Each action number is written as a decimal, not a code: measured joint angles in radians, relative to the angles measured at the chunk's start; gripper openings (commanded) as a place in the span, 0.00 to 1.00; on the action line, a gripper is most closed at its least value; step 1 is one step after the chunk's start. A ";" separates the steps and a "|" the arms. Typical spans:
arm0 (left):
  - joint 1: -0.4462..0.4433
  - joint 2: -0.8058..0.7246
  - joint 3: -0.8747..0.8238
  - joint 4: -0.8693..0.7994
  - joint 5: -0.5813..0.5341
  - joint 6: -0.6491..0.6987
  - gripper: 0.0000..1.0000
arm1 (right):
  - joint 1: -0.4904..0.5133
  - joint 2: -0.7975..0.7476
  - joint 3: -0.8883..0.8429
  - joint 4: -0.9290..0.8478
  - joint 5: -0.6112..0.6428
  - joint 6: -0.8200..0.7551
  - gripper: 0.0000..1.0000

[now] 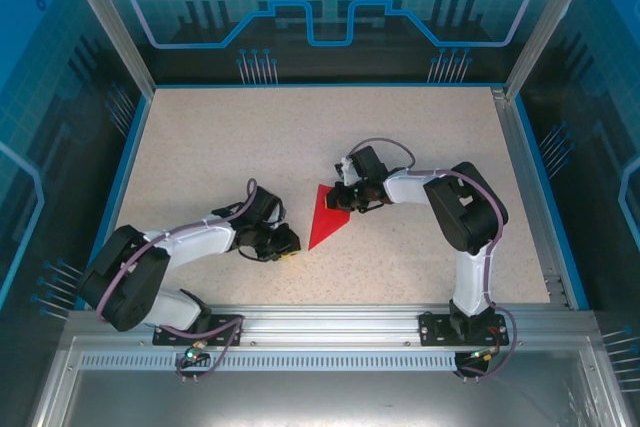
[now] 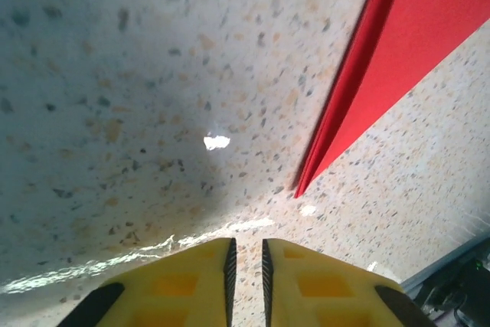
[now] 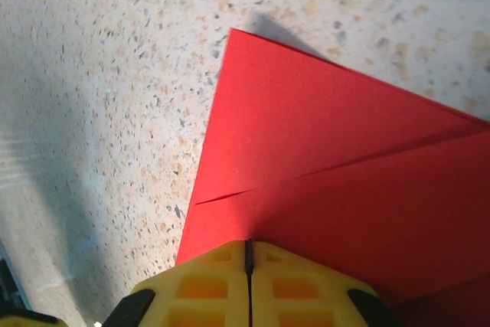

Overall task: Fold a paper plane with a square sheet of paper (pick it up from the middle)
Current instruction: Fourth fold the wing at the center of the table.

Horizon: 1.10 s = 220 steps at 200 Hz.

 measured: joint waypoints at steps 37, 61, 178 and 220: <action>0.000 0.053 0.092 0.013 -0.039 0.005 0.31 | 0.000 -0.002 0.048 -0.122 -0.005 -0.146 0.14; 0.000 0.115 0.145 0.047 -0.039 0.015 0.35 | 0.000 -0.015 0.078 -0.199 0.003 -0.161 0.23; 0.000 0.354 0.393 0.003 -0.055 0.130 0.42 | -0.081 -0.230 -0.151 -0.177 0.098 0.129 0.34; 0.000 0.394 0.438 -0.048 -0.082 0.160 0.39 | -0.064 -0.208 -0.160 -0.140 0.085 0.188 0.33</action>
